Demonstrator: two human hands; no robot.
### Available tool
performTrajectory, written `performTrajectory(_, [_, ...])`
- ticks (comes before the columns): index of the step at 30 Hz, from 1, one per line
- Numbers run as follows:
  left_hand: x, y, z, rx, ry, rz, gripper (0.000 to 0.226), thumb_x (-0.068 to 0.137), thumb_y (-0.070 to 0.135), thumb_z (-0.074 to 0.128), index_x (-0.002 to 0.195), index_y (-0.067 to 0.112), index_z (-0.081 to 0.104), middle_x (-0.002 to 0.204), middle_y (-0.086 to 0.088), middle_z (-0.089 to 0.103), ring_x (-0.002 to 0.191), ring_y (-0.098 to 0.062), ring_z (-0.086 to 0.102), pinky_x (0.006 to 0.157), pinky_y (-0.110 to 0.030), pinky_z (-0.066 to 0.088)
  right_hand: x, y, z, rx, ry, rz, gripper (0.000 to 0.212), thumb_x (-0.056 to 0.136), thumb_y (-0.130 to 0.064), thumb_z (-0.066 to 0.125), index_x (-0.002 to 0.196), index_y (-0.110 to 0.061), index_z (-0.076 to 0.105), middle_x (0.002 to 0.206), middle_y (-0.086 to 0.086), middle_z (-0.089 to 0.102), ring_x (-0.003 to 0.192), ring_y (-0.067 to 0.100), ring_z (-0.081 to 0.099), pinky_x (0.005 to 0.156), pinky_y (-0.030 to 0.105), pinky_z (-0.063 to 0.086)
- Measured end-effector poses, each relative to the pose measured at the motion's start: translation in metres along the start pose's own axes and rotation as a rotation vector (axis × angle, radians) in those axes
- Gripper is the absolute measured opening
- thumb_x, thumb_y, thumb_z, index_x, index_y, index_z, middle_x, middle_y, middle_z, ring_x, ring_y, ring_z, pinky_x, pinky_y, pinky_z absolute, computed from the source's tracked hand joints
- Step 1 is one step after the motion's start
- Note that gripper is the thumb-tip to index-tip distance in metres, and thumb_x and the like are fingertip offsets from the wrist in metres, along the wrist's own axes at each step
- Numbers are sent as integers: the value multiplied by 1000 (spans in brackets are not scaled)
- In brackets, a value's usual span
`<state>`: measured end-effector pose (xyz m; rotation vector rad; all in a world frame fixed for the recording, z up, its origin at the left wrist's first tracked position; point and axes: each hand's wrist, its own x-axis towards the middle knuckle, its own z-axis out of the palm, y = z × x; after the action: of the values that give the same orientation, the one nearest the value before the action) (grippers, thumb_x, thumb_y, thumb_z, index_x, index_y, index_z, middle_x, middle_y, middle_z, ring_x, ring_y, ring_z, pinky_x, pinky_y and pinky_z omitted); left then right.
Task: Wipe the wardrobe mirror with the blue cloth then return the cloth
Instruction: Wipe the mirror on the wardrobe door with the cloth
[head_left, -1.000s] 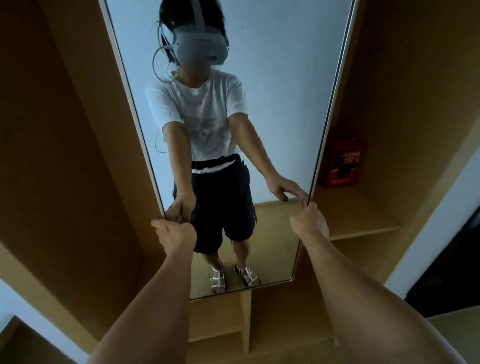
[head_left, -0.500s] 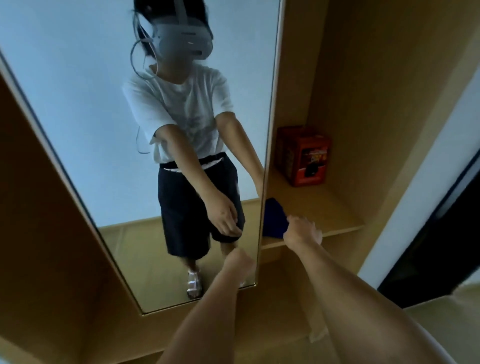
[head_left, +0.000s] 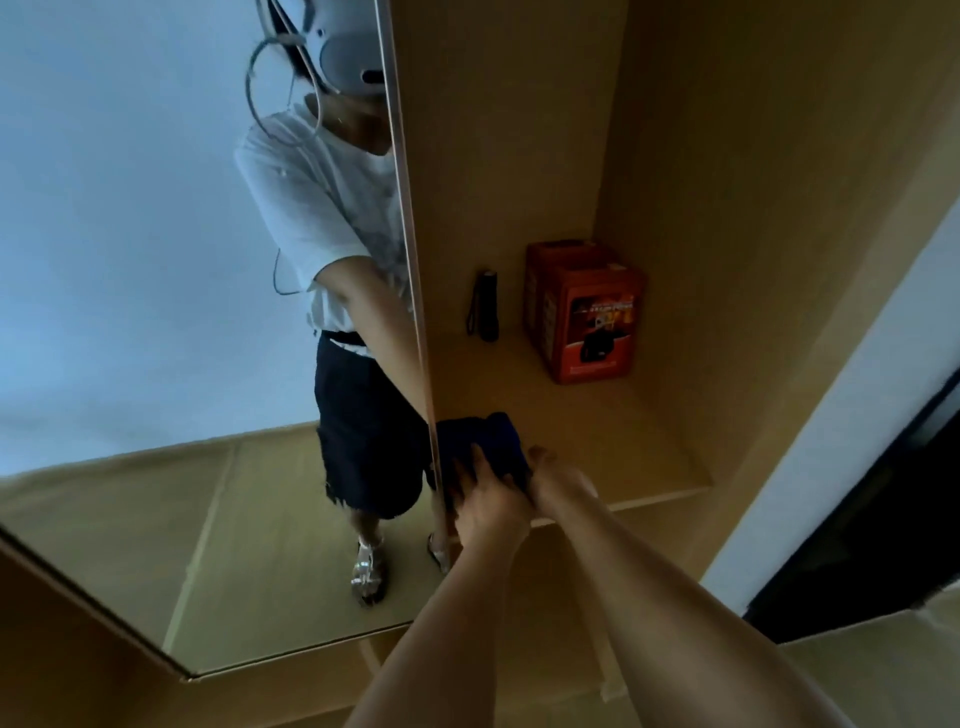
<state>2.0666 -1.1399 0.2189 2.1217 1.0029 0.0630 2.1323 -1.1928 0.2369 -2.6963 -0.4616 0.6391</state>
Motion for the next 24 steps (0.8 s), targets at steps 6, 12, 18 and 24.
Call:
performTrajectory(6, [21, -2, 6, 79, 9, -82, 57, 101, 42, 16, 151, 26, -7, 159, -2, -14, 145, -27, -13, 116, -45, 5, 28, -4, 11, 658, -42, 150, 49, 99, -16, 43, 146, -13, 28, 137, 16, 47, 115, 33, 55, 89, 40, 52])
performTrajectory(12, [18, 4, 13, 24, -2, -116, 54, 101, 44, 16, 151, 31, -1, 159, -3, -13, 146, -29, -5, 116, -47, 14, 24, -9, 8, 1156, -177, 327, 26, 97, -20, 52, 112, 1, 58, 86, 13, 58, 72, 27, 56, 53, 36, 44])
performTrajectory(18, [6, 7, 8, -87, 15, -143, 54, 100, 46, 16, 151, 32, 3, 160, -2, -4, 143, -34, 10, 115, -47, 17, 9, -9, 10, 1284, -251, 306, 24, 95, -17, 52, 112, -3, 61, 95, 15, 64, 81, 28, 60, 58, 36, 47])
performTrajectory(24, [-19, 14, -5, -78, -31, -64, 60, 99, 50, 19, 151, 23, 8, 155, -10, 19, 139, -34, 22, 109, -45, 24, -25, 10, -7, 1465, -34, 298, 38, 77, -12, 50, 114, -9, 54, 108, 16, 56, 94, 36, 56, 73, 44, 51])
